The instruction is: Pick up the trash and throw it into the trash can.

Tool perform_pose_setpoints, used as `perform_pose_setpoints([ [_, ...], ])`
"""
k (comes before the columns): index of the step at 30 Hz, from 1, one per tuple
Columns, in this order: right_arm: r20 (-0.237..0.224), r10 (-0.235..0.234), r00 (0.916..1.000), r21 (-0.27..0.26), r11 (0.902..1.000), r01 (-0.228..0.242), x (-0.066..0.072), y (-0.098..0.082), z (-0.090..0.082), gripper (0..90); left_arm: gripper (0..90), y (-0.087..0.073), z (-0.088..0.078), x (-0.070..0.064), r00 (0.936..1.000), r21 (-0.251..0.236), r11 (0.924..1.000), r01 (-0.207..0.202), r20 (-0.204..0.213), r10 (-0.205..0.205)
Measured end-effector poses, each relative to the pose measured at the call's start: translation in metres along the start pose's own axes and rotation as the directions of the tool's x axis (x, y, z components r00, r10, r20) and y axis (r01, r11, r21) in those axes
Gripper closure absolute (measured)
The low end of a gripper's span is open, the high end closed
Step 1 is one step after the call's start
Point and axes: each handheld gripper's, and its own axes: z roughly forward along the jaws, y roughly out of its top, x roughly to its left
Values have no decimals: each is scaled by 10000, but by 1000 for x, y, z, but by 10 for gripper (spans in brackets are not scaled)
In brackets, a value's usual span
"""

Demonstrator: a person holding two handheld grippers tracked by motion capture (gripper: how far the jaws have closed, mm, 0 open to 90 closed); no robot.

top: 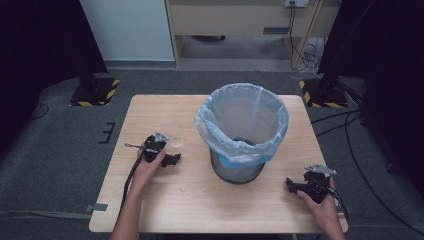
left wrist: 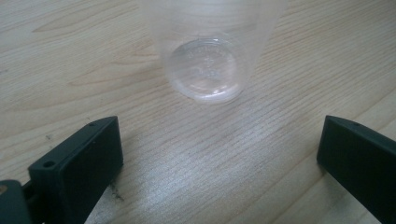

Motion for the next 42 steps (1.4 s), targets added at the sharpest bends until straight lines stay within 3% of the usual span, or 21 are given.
perform_pose_setpoints([
  [12, -4, -2, 10000, 1, 10000, 2, 0, 0, 0, 4, 20, -1, -5, -4, 10000, 4, 10000, 51, -52, -51],
  [17, -30, -20, 10000, 4, 10000, 20, 0, 0, 0, 4, 17, -1, -10, -6, 9999, -406, 9992, 7, 168, -1],
  [21, -37, -29, 10000, 5, 10000, 30, 0, 0, 0, 4, 21, 3, -16, -6, 9996, -1167, 9931, 82, 270, -51],
  [29, -57, -45, 10000, 5, 10000, 45, 0, 0, 0, 4, 26, 11, -22, -4, 9996, -1907, 9815, -152, -247, 107],
  [33, -67, -50, 10000, 6, 10000, 50, 0, 0, 0, 4, 39, 20, -23, -2, 9989, -2404, 9707, -12, -450, -99],
  [40, -88, -61, 9999, 8, 10000, 61, -1, 0, 0, 4, 75, 28, -12, -1, 9999, -2440, 9697, -57, -159, 19],
  [42, -90, -64, 9999, 7, 10000, 64, -1, 0, 0, 4, 108, 31, -4, 0, 9997, -2505, 9681, -62, -236, 3],
])
